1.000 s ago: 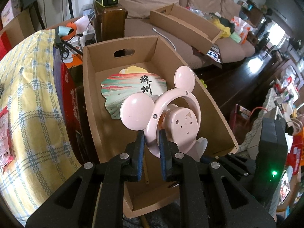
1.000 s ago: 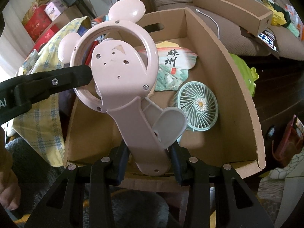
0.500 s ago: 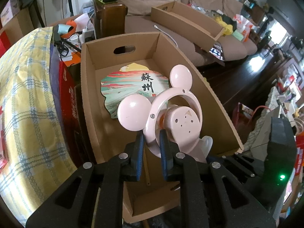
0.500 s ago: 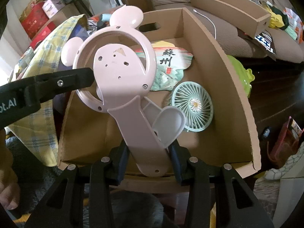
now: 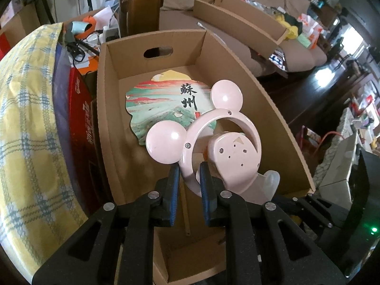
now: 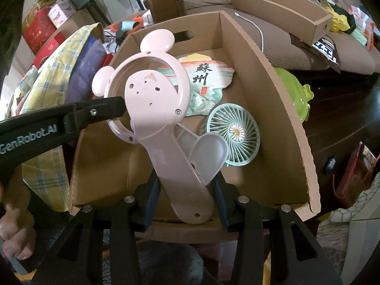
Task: Organize objects
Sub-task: 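Lower the pink fan into the box beside the mint-green fan and open both grippers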
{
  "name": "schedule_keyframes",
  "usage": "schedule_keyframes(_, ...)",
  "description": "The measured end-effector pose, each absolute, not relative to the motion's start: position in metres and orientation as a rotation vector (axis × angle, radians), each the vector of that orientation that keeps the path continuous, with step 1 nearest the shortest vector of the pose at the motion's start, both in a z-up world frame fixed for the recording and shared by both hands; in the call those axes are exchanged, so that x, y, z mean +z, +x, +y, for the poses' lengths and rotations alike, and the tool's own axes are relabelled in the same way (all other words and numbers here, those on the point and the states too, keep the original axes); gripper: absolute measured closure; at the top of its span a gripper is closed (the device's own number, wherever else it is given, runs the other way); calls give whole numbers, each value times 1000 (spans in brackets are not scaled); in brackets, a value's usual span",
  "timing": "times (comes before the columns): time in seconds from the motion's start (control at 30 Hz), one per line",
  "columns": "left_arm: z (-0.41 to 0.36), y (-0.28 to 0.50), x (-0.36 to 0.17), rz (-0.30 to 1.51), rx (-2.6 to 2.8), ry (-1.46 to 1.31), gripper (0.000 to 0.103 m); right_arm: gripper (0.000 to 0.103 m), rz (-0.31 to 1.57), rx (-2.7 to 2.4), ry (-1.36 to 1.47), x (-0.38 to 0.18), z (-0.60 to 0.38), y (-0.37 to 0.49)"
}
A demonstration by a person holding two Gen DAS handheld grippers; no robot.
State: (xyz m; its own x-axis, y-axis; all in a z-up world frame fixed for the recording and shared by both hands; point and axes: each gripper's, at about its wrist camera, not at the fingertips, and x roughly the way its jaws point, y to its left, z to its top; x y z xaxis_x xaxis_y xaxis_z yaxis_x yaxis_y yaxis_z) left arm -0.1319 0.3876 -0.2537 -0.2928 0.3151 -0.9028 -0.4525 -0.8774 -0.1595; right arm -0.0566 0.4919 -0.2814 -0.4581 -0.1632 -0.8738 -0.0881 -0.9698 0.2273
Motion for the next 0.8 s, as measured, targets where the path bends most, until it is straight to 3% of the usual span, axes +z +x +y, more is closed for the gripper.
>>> schedule_keyframes(0.37, 384, -145, -276, 132, 2147, -1618, 88, 50, -328, -2609, 1622, -283, 487, -58)
schedule_keyframes(0.47, 383, -147, -279, 119, 2138, -1638, 90, 40, -346, -2613, 1617, -282, 489, -58)
schedule_keyframes(0.67, 383, -150, -281, 101, 2126, -1662, 90, 34, -378, -2614, 1609, -281, 491, -58)
schedule_keyframes(0.73, 381, -151, -279, 90, 2139, -1661, 83, 33, -373, -2621, 1608, -280, 491, -58)
schedule_keyframes(0.8, 379, -152, -278, 85, 2154, -1663, 53, 29, -384, -2629, 1603, -280, 493, -58)
